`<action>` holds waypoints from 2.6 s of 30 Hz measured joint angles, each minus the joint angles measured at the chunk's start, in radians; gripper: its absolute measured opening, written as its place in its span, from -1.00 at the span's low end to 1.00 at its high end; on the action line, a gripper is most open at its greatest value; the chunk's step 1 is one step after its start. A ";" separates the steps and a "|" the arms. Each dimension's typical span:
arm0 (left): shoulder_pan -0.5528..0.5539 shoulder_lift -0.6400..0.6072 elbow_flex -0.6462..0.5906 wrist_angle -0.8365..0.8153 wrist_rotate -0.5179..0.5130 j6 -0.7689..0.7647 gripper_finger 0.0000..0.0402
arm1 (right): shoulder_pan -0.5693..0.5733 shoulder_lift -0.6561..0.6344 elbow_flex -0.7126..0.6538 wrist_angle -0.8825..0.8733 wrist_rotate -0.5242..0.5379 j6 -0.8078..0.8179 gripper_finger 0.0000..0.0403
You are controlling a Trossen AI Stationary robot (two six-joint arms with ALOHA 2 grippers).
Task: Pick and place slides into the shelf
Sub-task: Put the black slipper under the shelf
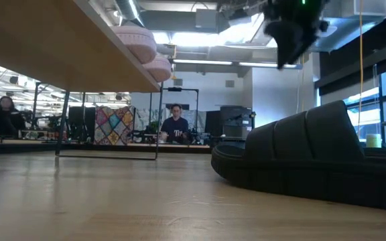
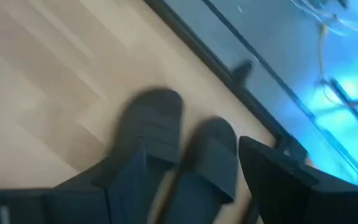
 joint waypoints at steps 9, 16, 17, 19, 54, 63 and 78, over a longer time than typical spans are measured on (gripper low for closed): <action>0.000 0.000 0.000 -0.001 0.002 -0.001 0.08 | -0.196 -0.001 -0.192 0.004 -0.193 -0.135 0.26; 0.000 0.000 0.000 -0.001 0.002 -0.001 0.08 | -0.288 -0.001 -0.292 0.059 -0.275 -0.279 0.26; 0.000 0.000 0.000 -0.001 0.002 -0.001 0.08 | -0.299 -0.001 -0.308 0.076 -0.298 -0.297 0.26; 0.000 0.000 0.000 -0.001 0.002 -0.001 0.08 | -0.313 -0.001 -0.340 0.106 -0.304 -0.336 0.26; 0.000 0.000 0.000 0.000 0.002 0.000 0.08 | -0.530 0.041 -0.485 0.410 -0.195 -0.781 0.26; 0.000 0.000 0.000 0.000 0.001 0.000 0.08 | -0.538 0.088 -0.484 0.417 -0.196 -0.781 0.17; 0.000 0.000 0.000 -0.001 0.001 0.001 0.08 | -0.538 0.101 -0.484 0.422 -0.197 -0.781 0.00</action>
